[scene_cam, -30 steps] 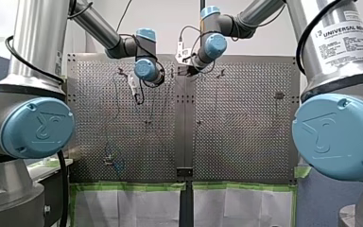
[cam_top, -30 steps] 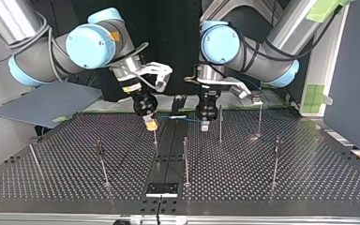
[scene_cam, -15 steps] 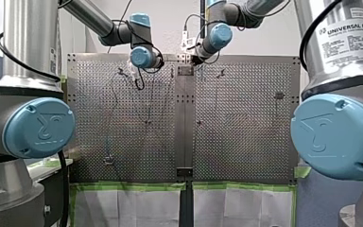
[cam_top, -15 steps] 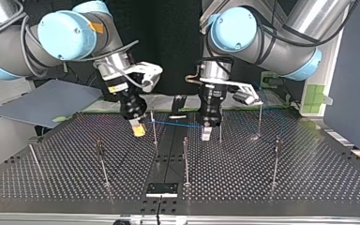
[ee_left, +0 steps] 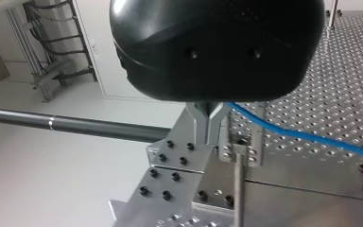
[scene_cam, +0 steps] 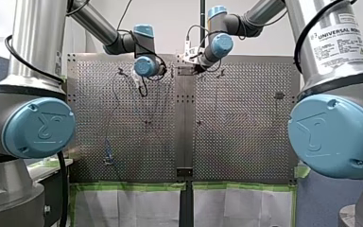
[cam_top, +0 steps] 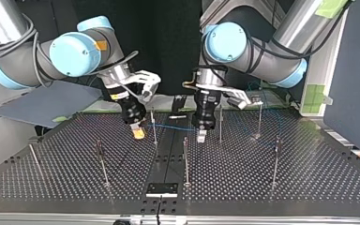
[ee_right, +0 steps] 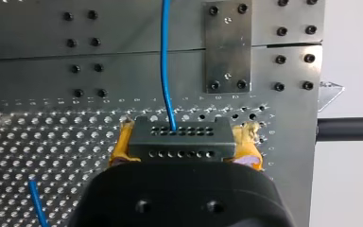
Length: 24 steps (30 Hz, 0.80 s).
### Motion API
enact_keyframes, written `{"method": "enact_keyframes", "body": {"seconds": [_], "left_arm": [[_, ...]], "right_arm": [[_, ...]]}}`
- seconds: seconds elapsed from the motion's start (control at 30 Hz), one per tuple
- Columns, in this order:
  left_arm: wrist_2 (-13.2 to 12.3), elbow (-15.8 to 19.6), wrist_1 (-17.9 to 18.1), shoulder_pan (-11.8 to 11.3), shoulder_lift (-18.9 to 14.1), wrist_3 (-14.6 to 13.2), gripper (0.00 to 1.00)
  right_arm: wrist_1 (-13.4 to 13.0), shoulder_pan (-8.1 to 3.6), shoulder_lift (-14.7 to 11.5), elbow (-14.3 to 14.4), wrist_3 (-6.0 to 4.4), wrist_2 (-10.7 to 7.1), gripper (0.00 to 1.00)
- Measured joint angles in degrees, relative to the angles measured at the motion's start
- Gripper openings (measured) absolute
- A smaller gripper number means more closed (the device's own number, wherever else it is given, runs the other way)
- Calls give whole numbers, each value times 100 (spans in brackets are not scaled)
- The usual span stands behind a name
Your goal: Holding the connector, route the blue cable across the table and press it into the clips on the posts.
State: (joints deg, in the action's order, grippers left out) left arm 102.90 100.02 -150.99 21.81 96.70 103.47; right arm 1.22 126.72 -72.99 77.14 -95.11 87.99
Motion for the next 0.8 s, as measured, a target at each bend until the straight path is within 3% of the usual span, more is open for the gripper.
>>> {"method": "enact_keyframes", "body": {"seconds": [0.27,0.8], "left_arm": [[-13,-150,20,0,336,7,0],[-311,-226,110,0,394,115,0]], "right_arm": [[-21,-123,78,-49,0,-164,0],[-29,-214,167,-243,0,-298,0]]}}
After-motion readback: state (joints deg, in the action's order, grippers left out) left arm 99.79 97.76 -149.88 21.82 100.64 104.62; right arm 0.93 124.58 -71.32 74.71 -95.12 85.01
